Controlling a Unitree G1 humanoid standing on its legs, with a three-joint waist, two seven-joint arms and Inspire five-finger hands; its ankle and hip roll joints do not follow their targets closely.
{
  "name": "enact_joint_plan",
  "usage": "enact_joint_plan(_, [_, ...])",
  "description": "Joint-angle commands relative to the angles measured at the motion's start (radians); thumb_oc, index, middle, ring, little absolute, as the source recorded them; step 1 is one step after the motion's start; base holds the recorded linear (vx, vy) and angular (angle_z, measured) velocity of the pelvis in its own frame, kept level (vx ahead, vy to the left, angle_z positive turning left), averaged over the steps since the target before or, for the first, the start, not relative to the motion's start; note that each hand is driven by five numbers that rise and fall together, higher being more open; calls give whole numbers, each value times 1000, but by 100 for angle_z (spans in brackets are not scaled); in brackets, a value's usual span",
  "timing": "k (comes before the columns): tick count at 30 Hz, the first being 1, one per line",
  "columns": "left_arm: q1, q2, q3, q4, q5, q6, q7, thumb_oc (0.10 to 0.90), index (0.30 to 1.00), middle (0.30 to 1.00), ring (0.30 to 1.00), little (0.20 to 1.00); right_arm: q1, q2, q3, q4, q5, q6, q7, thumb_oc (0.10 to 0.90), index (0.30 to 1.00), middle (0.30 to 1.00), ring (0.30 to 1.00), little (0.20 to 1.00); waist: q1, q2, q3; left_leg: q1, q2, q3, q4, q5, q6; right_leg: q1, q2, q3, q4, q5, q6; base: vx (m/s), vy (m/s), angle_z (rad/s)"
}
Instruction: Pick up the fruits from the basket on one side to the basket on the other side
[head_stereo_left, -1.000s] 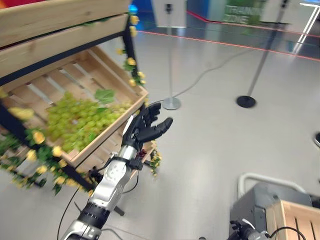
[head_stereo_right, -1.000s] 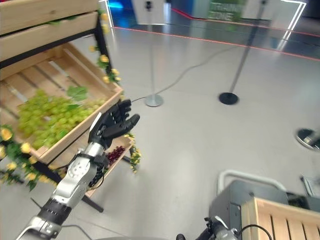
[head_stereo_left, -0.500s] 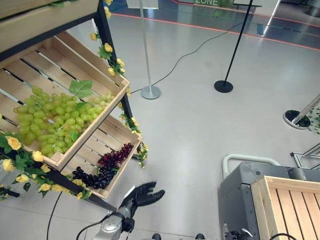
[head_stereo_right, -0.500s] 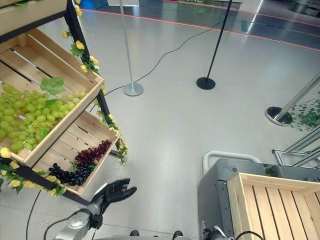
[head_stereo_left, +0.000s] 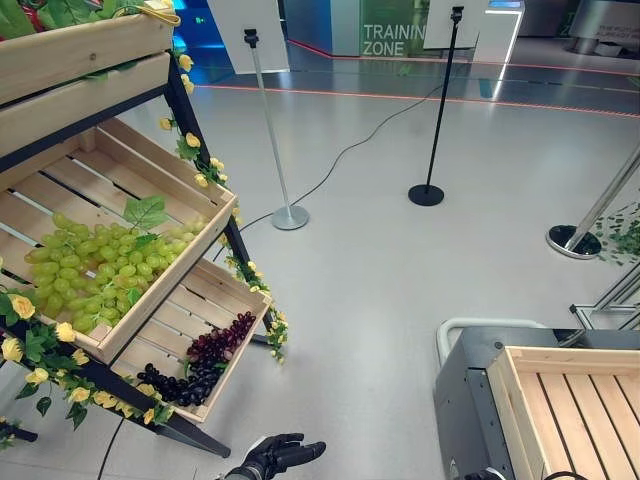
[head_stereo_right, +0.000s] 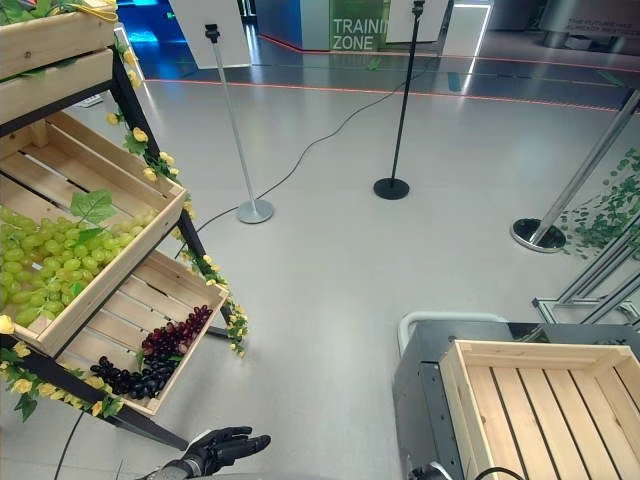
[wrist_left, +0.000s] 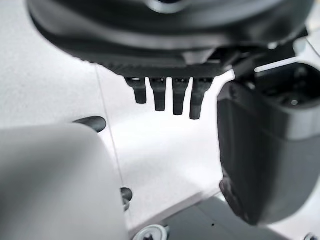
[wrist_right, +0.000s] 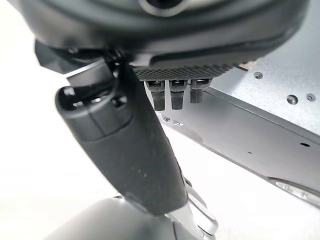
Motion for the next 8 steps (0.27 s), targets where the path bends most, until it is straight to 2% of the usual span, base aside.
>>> enact_joint_plan(1, [-80,-51,-24,21,32,-43,7,800,900,900,900,900,-75,52,50,27,-29,-31,54,800,900,900,900,900,7,-34,17,-7,-52,-11,12,-28,7,46,-19,32,20,-24,4,35,-7,2])
enact_joint_plan(8, [-60,-48,-11,31,62,-44,35,800,900,900,900,900,-69,59,53,39,0,-53,91,800,900,900,900,900,12,-42,21,-1,-52,-15,9,-30,9,50,-17,39,17,-24,4,26,-8,0])
